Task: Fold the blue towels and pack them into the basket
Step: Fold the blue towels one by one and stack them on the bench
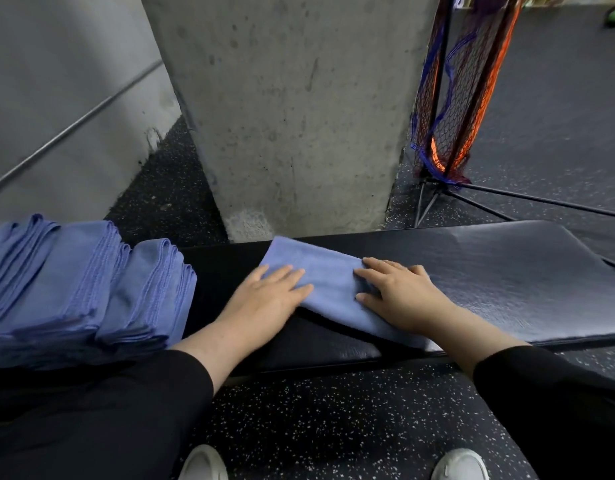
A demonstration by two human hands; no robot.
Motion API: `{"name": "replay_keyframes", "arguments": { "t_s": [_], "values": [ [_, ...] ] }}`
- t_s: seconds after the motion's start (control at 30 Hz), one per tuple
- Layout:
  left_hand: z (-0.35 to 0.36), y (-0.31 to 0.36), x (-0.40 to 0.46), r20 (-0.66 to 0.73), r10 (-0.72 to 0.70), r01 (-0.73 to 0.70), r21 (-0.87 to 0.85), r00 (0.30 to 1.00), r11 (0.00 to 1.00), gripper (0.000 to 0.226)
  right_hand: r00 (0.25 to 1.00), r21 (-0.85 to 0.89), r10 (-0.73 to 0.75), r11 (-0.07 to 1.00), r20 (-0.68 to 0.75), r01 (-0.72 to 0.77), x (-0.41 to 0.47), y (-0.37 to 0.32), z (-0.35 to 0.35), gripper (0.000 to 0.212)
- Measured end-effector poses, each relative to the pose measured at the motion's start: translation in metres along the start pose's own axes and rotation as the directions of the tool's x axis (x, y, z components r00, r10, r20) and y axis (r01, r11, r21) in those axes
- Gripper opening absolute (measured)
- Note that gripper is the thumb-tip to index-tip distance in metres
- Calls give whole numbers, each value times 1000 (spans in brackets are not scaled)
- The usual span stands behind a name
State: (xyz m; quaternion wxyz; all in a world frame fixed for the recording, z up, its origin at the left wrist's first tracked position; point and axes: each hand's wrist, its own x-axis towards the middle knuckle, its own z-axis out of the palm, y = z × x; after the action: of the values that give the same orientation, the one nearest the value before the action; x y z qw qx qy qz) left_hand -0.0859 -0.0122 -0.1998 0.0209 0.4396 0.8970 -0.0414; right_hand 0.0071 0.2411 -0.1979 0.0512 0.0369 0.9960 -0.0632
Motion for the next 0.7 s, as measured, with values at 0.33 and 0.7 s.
{"name": "replay_keyframes", "arguments": {
  "t_s": [0.33, 0.7],
  "values": [
    [-17, 12, -1, -88, -93, 84, -99, 992, 992, 46, 998, 127, 49, 991, -49, -42, -5, -4, -4, 27],
    [-12, -4, 15, 231, -200, 258, -260, 952, 930, 53, 982, 142, -74, 985, -172, 99, -27, -6, 9, 29]
  ]
}}
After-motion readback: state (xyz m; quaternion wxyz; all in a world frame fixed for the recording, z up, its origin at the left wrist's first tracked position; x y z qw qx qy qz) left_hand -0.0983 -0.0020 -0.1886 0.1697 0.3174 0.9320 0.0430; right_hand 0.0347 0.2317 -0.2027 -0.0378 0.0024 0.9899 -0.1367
